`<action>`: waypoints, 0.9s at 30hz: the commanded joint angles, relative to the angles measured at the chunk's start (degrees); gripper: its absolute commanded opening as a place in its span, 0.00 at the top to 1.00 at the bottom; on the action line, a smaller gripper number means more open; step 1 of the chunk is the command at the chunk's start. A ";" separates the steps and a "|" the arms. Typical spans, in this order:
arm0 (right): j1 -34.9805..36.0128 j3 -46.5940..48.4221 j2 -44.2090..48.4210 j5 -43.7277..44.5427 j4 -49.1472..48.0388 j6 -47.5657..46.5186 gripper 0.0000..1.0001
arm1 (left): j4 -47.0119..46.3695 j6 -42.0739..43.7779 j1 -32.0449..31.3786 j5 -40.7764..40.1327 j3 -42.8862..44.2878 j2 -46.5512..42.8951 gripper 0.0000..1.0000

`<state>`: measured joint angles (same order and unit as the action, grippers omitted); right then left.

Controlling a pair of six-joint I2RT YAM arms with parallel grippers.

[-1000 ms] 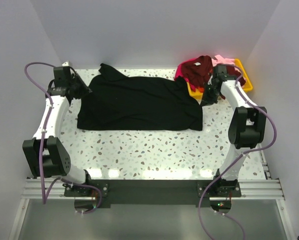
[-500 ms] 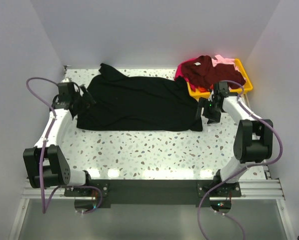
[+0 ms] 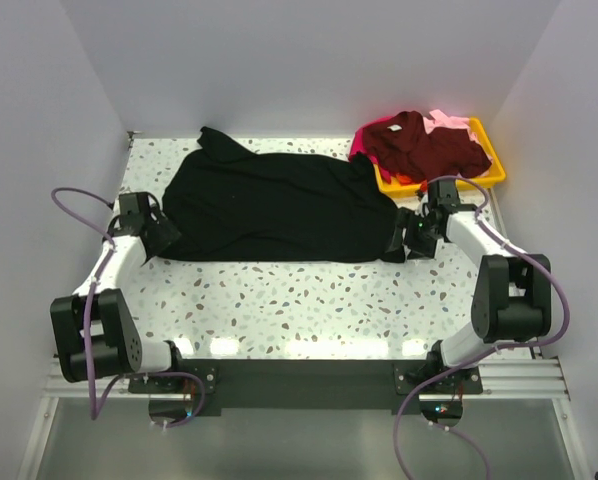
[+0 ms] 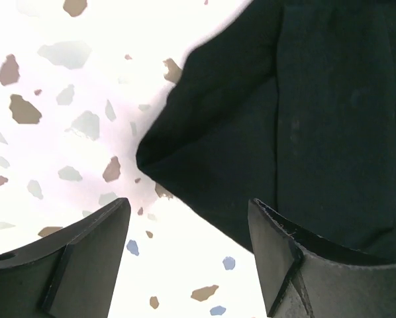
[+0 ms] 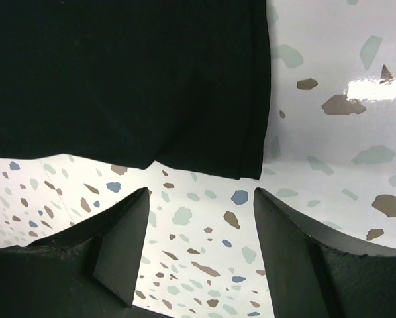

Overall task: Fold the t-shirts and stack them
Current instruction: Fold the tshirt

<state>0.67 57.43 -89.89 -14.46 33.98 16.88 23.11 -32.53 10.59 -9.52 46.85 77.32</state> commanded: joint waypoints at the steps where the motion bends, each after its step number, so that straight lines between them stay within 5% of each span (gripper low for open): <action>1: -0.31 -1.17 0.76 -2.68 -3.04 0.08 0.33 | -4.92 -1.57 1.10 -2.87 -0.44 0.64 0.24; 11: -0.32 -4.34 0.68 -0.84 -4.62 -0.19 0.35 | -6.50 -0.86 3.74 -3.32 -1.06 3.98 0.28; 27: -0.58 -2.32 -1.69 2.95 -5.85 0.17 0.36 | -11.77 -0.95 7.34 6.61 -2.82 7.76 0.32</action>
<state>0.32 53.28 -90.30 -12.53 30.24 16.88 15.05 -33.06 17.04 -5.87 44.64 84.16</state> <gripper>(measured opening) 0.640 0.696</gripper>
